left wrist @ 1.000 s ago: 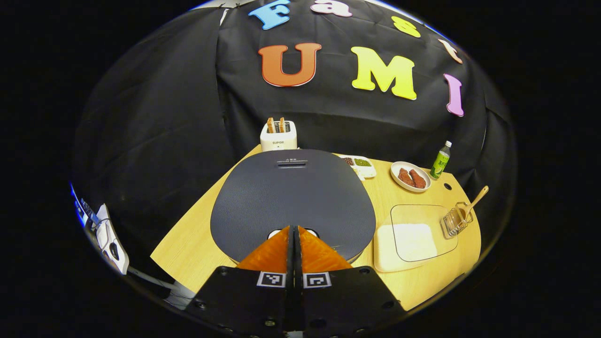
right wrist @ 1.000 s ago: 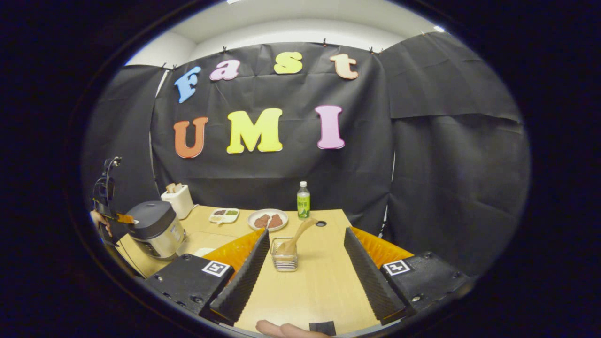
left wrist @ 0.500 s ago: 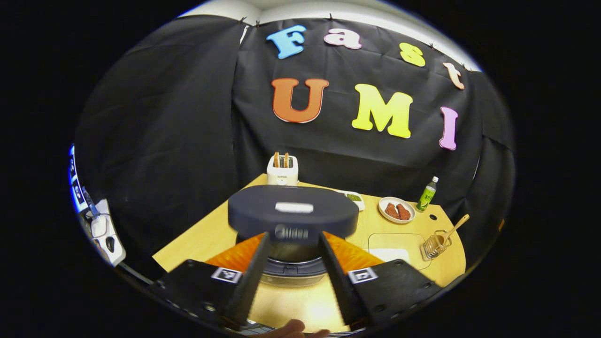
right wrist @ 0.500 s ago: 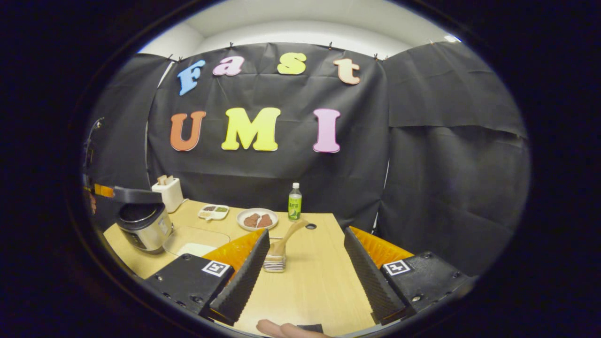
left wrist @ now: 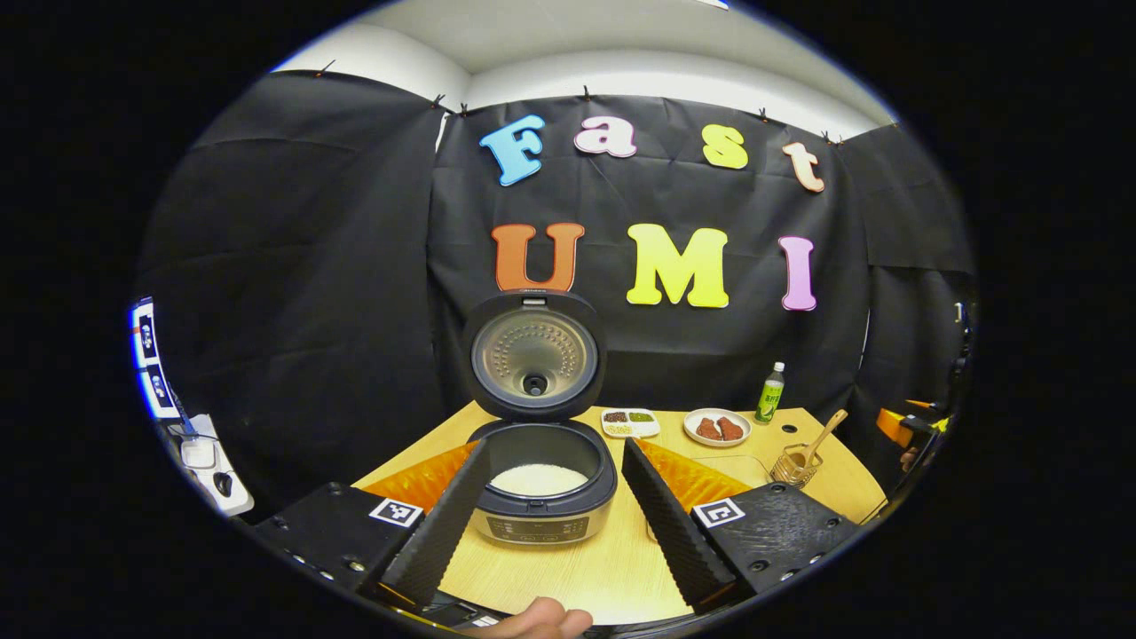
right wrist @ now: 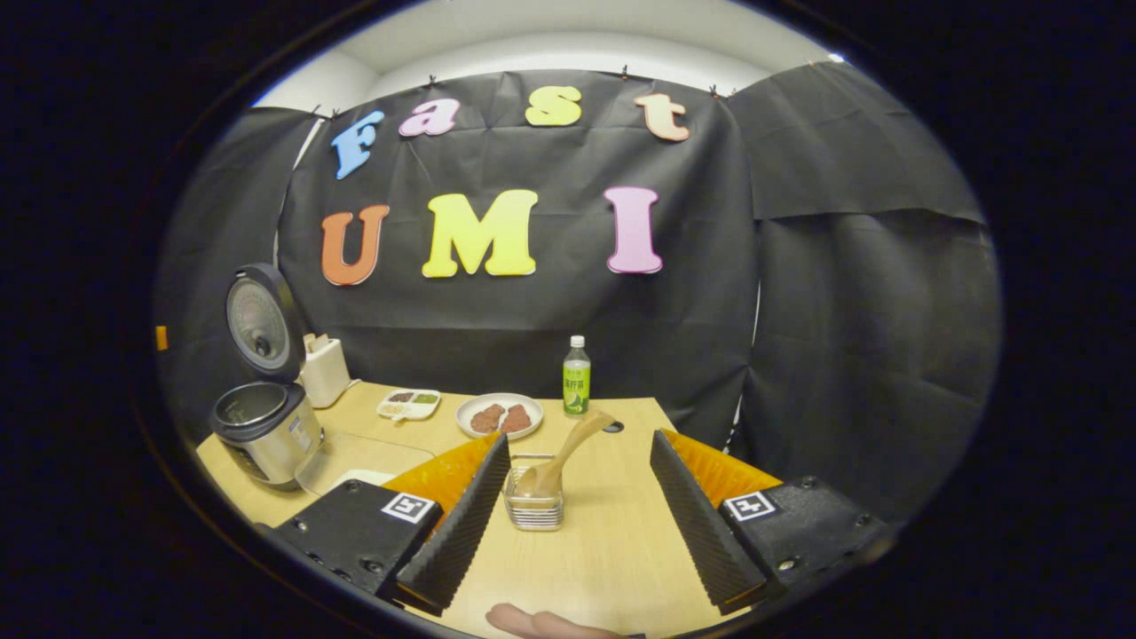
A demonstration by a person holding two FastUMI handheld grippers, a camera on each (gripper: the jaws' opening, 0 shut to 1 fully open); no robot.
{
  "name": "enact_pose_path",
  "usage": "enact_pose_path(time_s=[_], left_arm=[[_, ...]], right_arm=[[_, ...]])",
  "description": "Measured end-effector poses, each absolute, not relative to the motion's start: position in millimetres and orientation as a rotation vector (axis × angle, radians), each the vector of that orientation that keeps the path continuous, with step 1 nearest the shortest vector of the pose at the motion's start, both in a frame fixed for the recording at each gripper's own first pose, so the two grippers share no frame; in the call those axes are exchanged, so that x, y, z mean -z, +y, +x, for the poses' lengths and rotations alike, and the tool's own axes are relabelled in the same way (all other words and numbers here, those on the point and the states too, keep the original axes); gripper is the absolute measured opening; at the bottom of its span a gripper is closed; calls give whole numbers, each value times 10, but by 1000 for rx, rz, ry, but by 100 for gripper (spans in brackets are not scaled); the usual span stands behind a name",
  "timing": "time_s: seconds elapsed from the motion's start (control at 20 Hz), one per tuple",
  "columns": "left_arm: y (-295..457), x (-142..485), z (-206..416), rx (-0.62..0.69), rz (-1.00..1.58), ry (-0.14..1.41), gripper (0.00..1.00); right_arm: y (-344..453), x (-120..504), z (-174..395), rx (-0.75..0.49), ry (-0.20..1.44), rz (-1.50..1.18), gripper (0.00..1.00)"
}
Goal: Close the left gripper, press the button to open the rice cooker; take a wooden spoon from the chopstick holder with the right hand, scoop a spoonful of rice and pour it into the rice cooker, then put the wooden spoon back into the chopstick holder.
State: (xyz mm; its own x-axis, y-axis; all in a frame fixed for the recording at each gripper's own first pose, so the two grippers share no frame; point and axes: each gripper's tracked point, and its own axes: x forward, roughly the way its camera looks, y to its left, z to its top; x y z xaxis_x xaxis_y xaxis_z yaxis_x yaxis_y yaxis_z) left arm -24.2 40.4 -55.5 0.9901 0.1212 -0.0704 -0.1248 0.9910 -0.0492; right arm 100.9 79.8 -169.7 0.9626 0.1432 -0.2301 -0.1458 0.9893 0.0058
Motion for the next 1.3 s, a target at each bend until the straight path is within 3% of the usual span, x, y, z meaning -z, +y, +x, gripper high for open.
enact_pose_path(time_s=[0.1,0.15,0.2,0.3,0.35,0.4,0.45,0.5,0.55,0.6,0.65,0.7,0.75,0.8,0.85,0.9,1.0,1.1,1.3], left_arm=[[417,578,-343,-130,-54,43,95],[418,604,-403,-131,-45,29,95],[431,634,-458,-134,-38,18,95],[423,658,-562,-136,-18,-27,95],[423,661,-624,-137,-17,-47,95],[414,702,-685,-136,-18,-59,95],[394,750,-738,-127,-22,-64,100],[355,790,-777,-115,-24,-63,95],[338,806,-822,-109,-23,-65,95],[349,791,-876,-111,-13,-75,95],[384,737,-939,-121,5,-88,95],[415,697,-991,-129,22,-102,95],[408,664,-1056,-129,37,-115,95],[377,624,-1132,-125,47,-126,95],[356,585,-1187,-124,56,-136,95],[343,568,-1223,-118,65,-138,95],[263,611,-1244,-78,71,-113,95],[188,650,-1311,-46,72,-103,95],[302,574,-1318,-76,102,-117,96]], right_arm=[[899,1870,1180,-163,267,34,100],[950,1951,1271,-168,278,53,95],[969,2030,1379,-170,285,65,100],[1010,2174,1597,-178,284,102,100],[1019,2240,1718,-170,284,120,95],[1029,2343,1858,-165,284,130,100],[1024,2418,1968,-151,288,137,100],[1035,2460,2092,-145,279,136,92],[1056,2548,2193,-140,291,116,100],[1062,2610,2295,-135,287,101,100],[1041,2681,2382,-109,300,91,89],[1016,2719,2460,-88,294,94,100],[1013,2749,2540,-71,295,104,88],[1040,2787,2606,-75,303,118,100],[1071,2815,2667,-84,309,134,97],[1124,2812,2705,-118,319,168,86],[1356,2849,2700,-240,385,243,53],[1342,2825,2722,-265,384,260,23],[1352,2394,2586,-263,288,194,15]])
